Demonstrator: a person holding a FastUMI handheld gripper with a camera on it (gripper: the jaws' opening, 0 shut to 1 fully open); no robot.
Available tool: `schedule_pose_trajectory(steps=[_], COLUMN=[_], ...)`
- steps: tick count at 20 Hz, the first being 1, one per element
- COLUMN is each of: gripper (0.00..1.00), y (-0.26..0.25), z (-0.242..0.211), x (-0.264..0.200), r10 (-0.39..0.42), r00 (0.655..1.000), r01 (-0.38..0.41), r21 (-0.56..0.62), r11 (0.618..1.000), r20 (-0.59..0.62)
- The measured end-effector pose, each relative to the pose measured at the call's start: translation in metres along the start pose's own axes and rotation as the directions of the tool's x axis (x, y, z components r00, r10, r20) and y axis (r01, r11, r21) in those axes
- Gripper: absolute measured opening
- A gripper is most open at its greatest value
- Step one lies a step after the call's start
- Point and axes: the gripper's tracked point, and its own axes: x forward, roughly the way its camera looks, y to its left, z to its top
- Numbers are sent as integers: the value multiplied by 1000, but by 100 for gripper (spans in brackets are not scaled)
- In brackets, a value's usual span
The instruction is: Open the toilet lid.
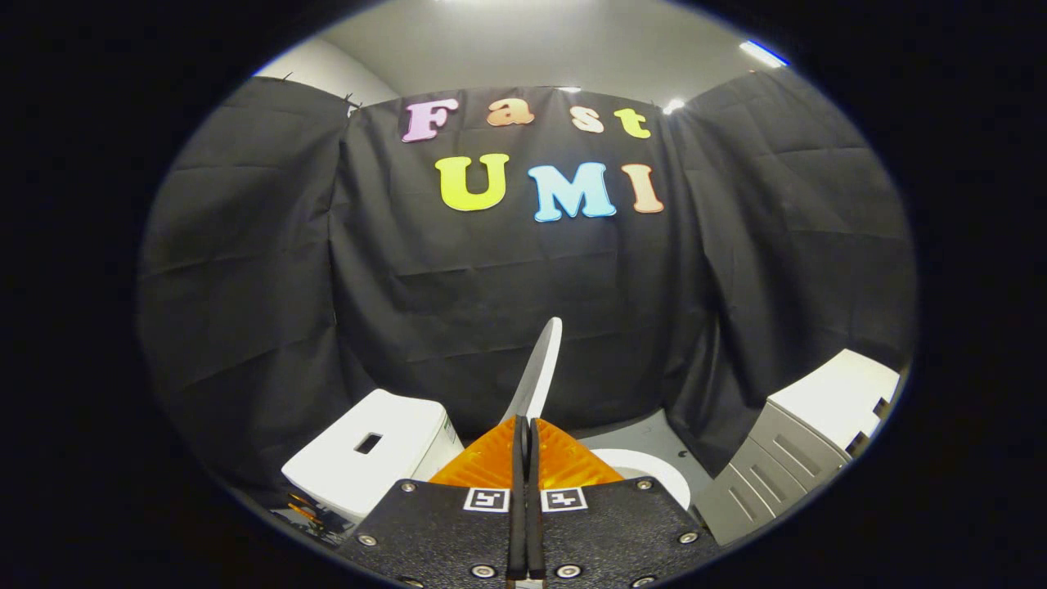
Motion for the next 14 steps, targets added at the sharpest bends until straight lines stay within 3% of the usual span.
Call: schedule_pose_trajectory(steps=[14], gripper=[0], y=[115], z=[23], x=[4], r10=[65], r00=[998], r01=[-60], r21=[-192], r11=[980], r20=[20])
